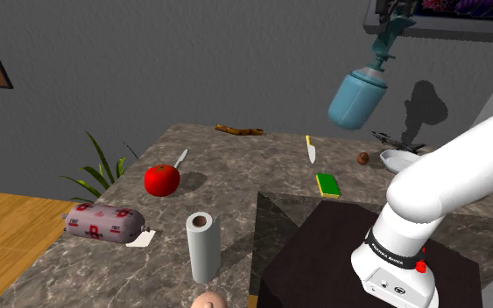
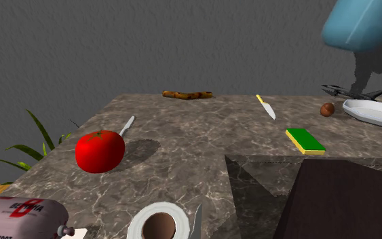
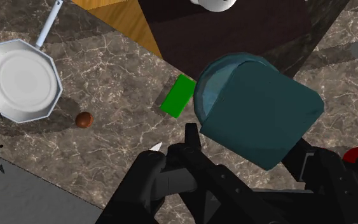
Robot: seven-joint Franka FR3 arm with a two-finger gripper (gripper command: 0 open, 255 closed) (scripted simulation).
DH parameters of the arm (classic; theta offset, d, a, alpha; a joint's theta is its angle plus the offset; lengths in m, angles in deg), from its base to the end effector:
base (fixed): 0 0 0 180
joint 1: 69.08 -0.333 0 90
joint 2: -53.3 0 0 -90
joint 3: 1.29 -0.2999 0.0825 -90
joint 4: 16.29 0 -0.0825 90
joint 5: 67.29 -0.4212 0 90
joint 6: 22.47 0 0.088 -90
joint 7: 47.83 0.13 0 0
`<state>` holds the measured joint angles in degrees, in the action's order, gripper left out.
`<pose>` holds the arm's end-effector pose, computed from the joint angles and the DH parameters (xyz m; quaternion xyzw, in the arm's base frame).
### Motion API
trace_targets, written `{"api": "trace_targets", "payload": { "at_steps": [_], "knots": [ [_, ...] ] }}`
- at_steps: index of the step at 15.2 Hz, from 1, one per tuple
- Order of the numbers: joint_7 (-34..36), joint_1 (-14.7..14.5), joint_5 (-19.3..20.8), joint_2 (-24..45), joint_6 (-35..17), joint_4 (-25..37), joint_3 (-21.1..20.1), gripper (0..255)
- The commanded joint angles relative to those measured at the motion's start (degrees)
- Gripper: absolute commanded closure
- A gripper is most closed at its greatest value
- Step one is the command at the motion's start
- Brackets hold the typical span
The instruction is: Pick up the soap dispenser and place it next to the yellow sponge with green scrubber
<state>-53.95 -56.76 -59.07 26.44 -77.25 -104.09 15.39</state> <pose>0.2717 -0.2291 0.7648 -0.9742 0.2161 0.0606 0.0222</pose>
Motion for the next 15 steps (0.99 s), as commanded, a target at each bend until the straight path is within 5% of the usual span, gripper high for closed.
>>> {"api": "trace_targets", "payload": {
  "at_steps": [1,8,15],
  "knots": [
    [-3.51,0.22,1.41,1.29,2.19,3.8,2.23,255],
    [-18.34,0.86,5.62,8.29,8.73,18.81,12.34,255],
    [-14.79,1.41,6.65,1.53,2.38,5.9,9.99,255]
  ]
}}
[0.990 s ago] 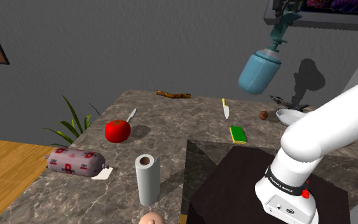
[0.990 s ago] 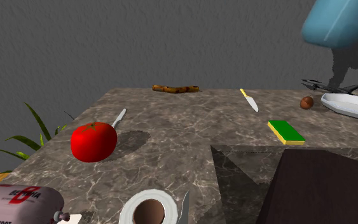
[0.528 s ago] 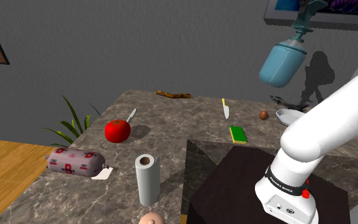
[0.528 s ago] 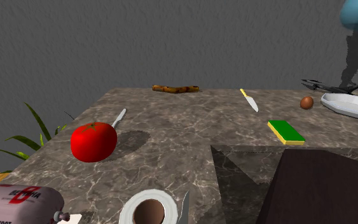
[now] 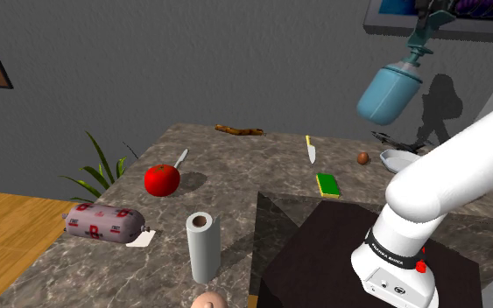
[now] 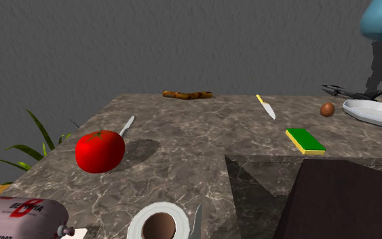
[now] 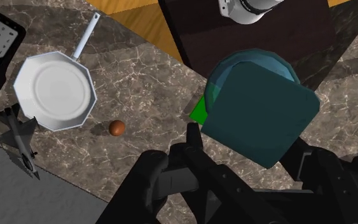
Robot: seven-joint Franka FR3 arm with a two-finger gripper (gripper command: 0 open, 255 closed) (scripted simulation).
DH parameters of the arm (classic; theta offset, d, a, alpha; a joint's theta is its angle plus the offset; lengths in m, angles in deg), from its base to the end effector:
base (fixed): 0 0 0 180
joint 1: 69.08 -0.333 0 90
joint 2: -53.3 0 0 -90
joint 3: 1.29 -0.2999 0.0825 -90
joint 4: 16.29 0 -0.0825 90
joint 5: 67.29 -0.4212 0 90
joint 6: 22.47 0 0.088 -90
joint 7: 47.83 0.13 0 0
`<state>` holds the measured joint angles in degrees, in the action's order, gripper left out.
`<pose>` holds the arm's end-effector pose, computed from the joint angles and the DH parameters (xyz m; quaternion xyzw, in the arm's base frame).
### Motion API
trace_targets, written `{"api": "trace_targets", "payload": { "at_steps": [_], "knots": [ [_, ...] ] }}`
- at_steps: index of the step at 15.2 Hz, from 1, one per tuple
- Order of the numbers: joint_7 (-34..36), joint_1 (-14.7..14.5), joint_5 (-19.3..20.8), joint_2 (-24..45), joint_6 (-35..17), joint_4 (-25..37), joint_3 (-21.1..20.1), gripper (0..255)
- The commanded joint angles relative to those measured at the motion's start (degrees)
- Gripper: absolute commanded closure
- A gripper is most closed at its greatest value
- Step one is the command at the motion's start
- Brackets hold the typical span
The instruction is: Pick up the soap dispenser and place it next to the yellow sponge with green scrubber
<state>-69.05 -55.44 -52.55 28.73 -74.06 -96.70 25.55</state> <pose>0.1939 -0.3148 0.7832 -0.9743 0.2155 0.0611 0.0221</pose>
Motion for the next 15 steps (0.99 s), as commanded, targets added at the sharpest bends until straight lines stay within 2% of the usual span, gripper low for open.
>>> {"api": "trace_targets", "payload": {
  "at_steps": [1,15],
  "knots": [
    [0.68,0.18,0.24,-1.56,-1.63,-3.1,-0.37,255],
    [4.28,1.55,1.59,-10.4,-12.15,-22.32,-1.51,255]
  ]
}}
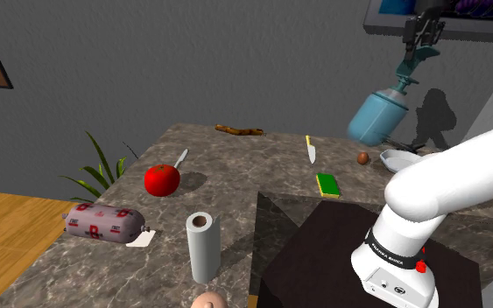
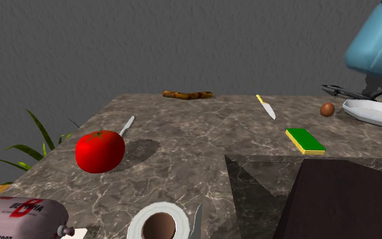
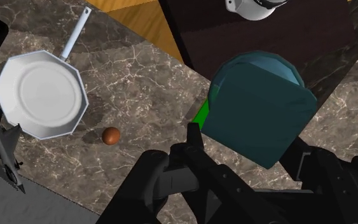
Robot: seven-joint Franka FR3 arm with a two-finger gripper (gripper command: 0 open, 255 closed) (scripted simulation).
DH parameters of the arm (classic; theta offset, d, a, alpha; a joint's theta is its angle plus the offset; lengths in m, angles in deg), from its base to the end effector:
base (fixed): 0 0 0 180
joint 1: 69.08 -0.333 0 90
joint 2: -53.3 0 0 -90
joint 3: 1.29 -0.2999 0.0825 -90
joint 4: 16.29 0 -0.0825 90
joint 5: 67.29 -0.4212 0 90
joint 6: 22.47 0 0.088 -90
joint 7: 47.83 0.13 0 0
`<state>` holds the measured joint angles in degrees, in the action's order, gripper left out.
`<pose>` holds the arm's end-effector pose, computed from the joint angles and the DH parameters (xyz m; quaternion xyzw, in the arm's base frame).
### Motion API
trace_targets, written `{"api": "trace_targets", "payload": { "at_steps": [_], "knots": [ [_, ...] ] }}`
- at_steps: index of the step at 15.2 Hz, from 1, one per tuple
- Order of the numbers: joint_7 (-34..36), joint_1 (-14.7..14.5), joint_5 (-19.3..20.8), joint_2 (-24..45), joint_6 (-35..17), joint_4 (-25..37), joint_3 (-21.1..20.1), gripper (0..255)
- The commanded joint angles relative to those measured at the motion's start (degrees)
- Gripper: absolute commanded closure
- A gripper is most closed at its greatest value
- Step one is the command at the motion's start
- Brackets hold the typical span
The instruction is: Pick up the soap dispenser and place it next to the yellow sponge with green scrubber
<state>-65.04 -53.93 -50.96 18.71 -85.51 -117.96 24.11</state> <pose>0.1984 -0.3171 0.6985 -0.9743 0.2156 0.0611 0.0220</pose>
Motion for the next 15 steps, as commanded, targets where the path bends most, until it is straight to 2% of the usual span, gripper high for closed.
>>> {"api": "trace_targets", "payload": {
  "at_steps": [1,15],
  "knots": [
    [0.45,0.14,0.1,-0.88,-1.4,-2.24,-0.06,255],
    [2.42,1.4,1.74,-6.6,-10.91,-17.36,0.79,255]
  ]
}}
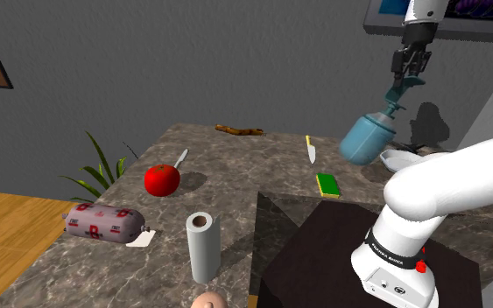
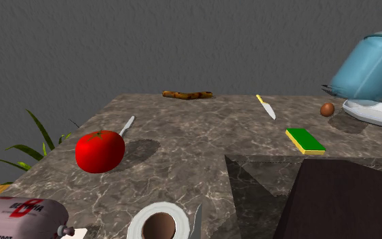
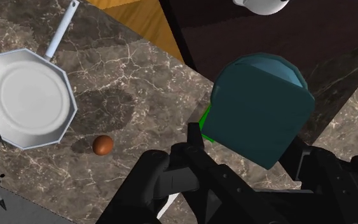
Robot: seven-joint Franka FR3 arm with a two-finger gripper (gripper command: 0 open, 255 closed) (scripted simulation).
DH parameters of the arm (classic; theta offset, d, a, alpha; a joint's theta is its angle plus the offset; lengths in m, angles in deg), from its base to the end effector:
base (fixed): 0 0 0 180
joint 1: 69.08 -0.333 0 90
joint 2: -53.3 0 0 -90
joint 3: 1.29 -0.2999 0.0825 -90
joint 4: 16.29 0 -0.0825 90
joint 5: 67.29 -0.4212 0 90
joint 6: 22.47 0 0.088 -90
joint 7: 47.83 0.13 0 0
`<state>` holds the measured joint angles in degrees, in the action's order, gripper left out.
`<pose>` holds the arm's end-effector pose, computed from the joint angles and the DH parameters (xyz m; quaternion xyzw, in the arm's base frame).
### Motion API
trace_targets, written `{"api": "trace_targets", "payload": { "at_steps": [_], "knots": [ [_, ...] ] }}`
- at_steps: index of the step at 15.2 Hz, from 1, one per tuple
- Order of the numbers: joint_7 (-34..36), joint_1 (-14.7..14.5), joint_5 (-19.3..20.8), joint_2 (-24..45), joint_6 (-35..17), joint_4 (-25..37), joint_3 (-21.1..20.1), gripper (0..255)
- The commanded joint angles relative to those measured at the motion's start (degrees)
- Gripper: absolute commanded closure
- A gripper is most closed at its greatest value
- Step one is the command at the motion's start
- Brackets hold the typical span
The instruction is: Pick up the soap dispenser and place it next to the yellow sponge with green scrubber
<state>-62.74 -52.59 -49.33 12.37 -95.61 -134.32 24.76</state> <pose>0.2023 -0.3171 0.6150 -0.9743 0.2156 0.0612 0.0220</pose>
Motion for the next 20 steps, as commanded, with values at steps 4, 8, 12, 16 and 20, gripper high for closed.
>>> {"api": "trace_targets", "payload": {
  "at_steps": [4,8,12,16,20],
  "knots": [
    [0.55,0.4,0.67,-1.49,-3.48,-4.87,0.61,255],
    [0.93,0.73,1.27,-2.53,-6.16,-8.56,1.18,255],
    [1.29,1.06,1.93,-3.4,-8.85,-12.09,1.84,255],
    [1.6,1.38,2.64,-4.08,-11.58,-15.47,2.59,255],
    [1.9,1.69,3.4,-4.57,-14.36,-18.7,3.43,255]
  ]
}}
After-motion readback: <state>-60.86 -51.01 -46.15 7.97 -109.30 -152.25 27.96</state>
